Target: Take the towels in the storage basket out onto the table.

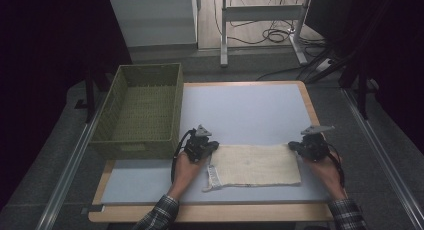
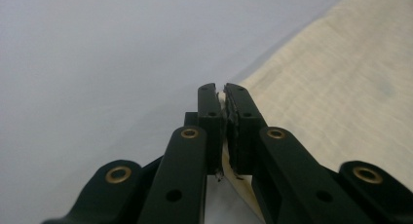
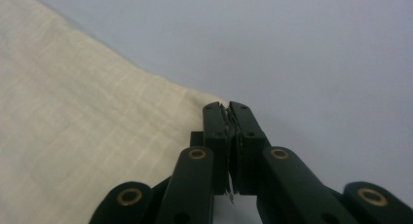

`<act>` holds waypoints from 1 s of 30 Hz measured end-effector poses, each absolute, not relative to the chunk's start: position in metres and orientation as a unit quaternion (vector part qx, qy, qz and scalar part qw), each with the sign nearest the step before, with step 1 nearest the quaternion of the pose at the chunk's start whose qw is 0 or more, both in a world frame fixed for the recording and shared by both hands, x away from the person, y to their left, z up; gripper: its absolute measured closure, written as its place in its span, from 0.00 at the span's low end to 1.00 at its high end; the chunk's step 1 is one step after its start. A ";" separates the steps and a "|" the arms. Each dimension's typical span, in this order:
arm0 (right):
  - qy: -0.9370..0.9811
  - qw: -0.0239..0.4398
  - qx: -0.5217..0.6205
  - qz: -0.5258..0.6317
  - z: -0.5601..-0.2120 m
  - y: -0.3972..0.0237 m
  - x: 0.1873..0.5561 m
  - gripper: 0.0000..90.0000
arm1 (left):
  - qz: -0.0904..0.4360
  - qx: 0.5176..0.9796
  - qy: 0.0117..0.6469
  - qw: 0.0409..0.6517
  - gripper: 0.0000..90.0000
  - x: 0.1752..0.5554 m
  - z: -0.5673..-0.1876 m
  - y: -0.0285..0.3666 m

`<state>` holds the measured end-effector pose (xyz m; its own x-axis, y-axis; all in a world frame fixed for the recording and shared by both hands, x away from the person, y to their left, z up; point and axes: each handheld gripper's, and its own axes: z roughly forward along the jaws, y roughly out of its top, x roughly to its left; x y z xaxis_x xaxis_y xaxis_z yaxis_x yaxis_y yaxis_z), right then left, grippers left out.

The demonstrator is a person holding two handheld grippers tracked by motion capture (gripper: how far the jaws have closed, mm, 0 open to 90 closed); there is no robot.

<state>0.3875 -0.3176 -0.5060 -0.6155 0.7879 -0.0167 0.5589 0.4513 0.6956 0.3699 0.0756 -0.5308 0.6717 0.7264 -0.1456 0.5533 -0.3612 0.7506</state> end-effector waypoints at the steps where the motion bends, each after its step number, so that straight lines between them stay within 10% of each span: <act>1: 0.837 0.177 0.399 0.331 -0.505 -0.316 0.394 0.96 | 0.106 0.819 0.389 0.408 0.95 0.368 -0.529 0.075; 12: 0.830 0.170 0.419 0.326 -0.511 -0.292 0.452 0.95 | 0.111 0.817 0.385 0.415 0.89 0.356 -0.529 0.081; 20: 0.821 0.158 0.420 0.353 -0.502 -0.305 0.433 0.81 | 0.137 0.826 0.384 0.389 0.56 0.367 -0.543 0.079; 30: 0.823 0.149 0.409 0.364 -0.499 -0.315 0.400 0.67 | 0.131 0.826 0.383 0.392 0.51 0.368 -0.544 0.080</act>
